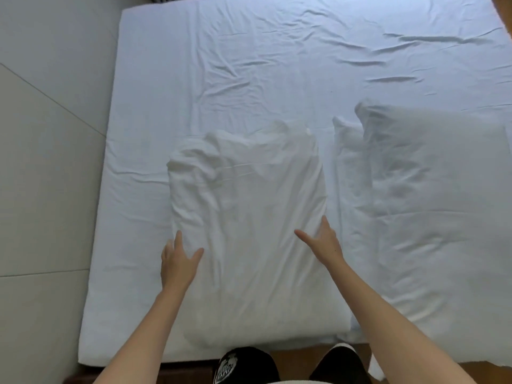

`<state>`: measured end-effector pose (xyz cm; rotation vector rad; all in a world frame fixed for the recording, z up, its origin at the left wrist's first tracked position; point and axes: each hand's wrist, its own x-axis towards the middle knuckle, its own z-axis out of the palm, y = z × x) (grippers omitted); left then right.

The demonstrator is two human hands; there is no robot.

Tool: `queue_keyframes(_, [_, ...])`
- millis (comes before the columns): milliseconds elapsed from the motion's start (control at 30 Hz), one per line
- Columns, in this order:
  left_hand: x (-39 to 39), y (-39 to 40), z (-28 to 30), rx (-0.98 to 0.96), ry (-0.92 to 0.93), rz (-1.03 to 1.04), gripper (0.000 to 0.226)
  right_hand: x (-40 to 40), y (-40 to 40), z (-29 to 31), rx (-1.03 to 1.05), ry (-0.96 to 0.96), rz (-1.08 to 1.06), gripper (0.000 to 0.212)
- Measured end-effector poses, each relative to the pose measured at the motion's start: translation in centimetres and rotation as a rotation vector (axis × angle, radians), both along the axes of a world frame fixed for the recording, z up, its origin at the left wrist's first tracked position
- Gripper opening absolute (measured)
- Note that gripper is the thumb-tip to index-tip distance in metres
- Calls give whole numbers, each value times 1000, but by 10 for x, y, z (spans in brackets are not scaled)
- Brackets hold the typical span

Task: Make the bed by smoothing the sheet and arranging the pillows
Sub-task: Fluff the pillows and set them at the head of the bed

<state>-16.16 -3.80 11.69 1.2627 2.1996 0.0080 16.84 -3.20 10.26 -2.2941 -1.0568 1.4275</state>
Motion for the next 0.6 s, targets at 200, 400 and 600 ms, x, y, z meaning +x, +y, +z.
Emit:
queue_keyframes(200, [-45,20,-32,-42,-94,-41,94,-16,27,-34,-12,-95,-91,115])
queue_keyframes(400, [-57,43,-94,-118,-223,72,122,5,57,-76,-29,51,-130,138])
queue_keyframes(600, [-67,67,-170,-185,-343,196,145,14,74,-139,19,202,-140,126])
